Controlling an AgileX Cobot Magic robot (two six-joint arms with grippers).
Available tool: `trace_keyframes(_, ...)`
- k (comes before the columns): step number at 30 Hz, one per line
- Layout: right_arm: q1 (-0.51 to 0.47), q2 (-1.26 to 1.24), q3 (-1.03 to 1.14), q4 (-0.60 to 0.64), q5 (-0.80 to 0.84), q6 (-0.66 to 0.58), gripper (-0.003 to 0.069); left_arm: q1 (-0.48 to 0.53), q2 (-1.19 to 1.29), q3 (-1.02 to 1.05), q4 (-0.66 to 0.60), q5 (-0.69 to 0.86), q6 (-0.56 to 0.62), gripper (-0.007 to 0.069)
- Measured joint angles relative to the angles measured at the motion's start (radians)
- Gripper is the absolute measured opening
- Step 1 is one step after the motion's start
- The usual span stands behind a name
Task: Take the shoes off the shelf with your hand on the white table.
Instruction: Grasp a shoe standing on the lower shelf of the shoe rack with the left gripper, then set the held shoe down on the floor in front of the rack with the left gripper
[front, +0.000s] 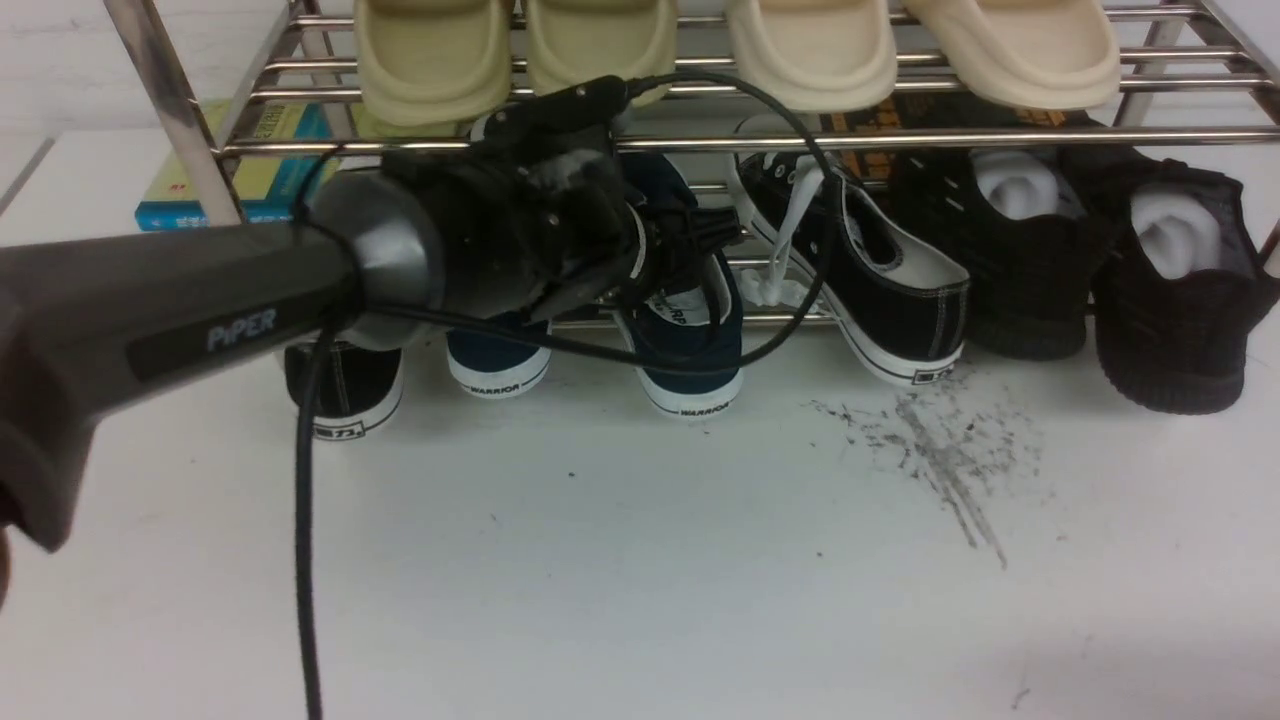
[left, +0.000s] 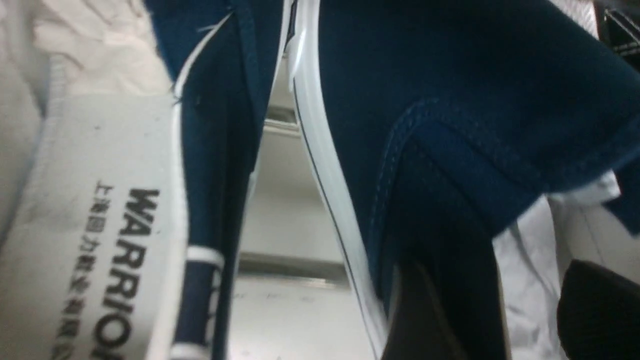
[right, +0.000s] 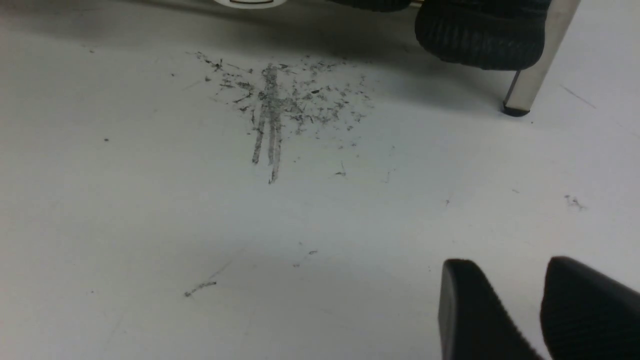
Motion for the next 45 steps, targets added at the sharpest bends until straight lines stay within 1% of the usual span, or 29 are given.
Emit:
trace_keyframes(3, 0.000, 0.000, 0.000, 0.000, 0.000, 0.000, 0.0240, 0.000, 0.017, 0.000, 0.059, -0.004, -0.069, 0.0378)
trace_keyframes(6, 0.000, 0.000, 0.000, 0.000, 0.000, 0.000, 0.0240, 0.000, 0.026, 0.000, 0.102, 0.003, -0.123, 0.0273)
trace_keyframes(7, 0.000, 0.000, 0.000, 0.000, 0.000, 0.000, 0.0240, 0.000, 0.026, 0.000, 0.104, 0.003, -0.124, 0.0264)
trace_keyframes(9, 0.000, 0.000, 0.000, 0.000, 0.000, 0.000, 0.0240, 0.000, 0.023, 0.000, 0.107, 0.012, -0.132, 0.0113)
trace_keyframes(10, 0.000, 0.000, 0.000, 0.000, 0.000, 0.000, 0.0240, -0.001, 0.017, 0.000, 0.107, 0.017, -0.132, 0.0071)
trace_keyframes(11, 0.000, 0.000, 0.000, 0.000, 0.000, 0.000, 0.0240, -0.001, 0.016, 0.000, 0.107, 0.017, -0.132, 0.0071)
trace_keyframes(12, 0.000, 0.000, 0.000, 0.000, 0.000, 0.000, 0.0240, -0.005, 0.004, 0.000, 0.103, 0.019, -0.130, 0.0044)
trace_keyframes(14, 0.000, 0.000, 0.000, 0.000, 0.000, 0.000, 0.0240, -0.019, -0.019, 0.001, 0.097, 0.026, -0.117, 0.0042)
trace_keyframes(20, 0.000, 0.000, 0.000, 0.000, 0.000, 0.000, 0.0240, -0.116, -0.146, 0.002, 0.062, 0.103, -0.080, 0.0042)
trace_keyframes(22, 0.000, 0.000, 0.000, 0.000, 0.000, 0.000, 0.0240, -0.182, -0.198, 0.002, 0.011, 0.198, -0.040, 0.0042)
trace_keyframes(25, 0.000, 0.000, 0.000, 0.000, 0.000, 0.000, 0.0240, -0.221, -0.227, 0.002, -0.035, 0.278, 0.010, 0.0042)
trace_keyframes(26, 0.000, 0.000, 0.000, 0.000, 0.000, 0.000, 0.0240, -0.247, -0.252, 0.002, -0.069, 0.346, 0.058, 0.0042)
trace_keyframes(27, 0.000, 0.000, 0.000, 0.000, 0.000, 0.000, 0.0240, -0.252, -0.255, 0.002, -0.078, 0.354, 0.064, 0.0042)
trace_keyframes(28, 0.000, 0.000, 0.000, 0.000, 0.000, 0.000, 0.0240, -0.269, -0.274, 0.002, -0.116, 0.428, 0.115, 0.0042)
trace_keyframes(34, 0.000, 0.000, 0.000, 0.000, 0.000, 0.000, 0.0240, -0.289, -0.295, 0.020, -0.236, 0.642, 0.221, 0.0042)
trace_keyframes(35, 0.000, 0.000, 0.000, 0.000, 0.000, 0.000, 0.0240, -0.289, -0.294, 0.023, -0.240, 0.647, 0.221, 0.0042)
trace_keyframes(37, 0.000, 0.000, 0.000, 0.000, 0.000, 0.000, 0.0240, -0.289, -0.313, 0.067, -0.293, 0.689, 0.244, 0.0042)
trace_keyframes(40, 0.000, 0.000, 0.000, 0.000, 0.000, 0.000, 0.0240, -0.289, -0.342, 0.118, -0.329, 0.694, 0.254, 0.0042)
trace_keyframes(43, 0.000, 0.000, 0.000, 0.000, 0.000, 0.000, 0.0240, -0.289, -0.393, 0.243, -0.350, 0.633, 0.196, 0.0042)
trace_keyframes(45, 0.000, 0.000, 0.000, 0.000, 0.000, 0.000, 0.0240, -0.289, -0.403, 0.318, -0.349, 0.562, 0.133, 0.0042)
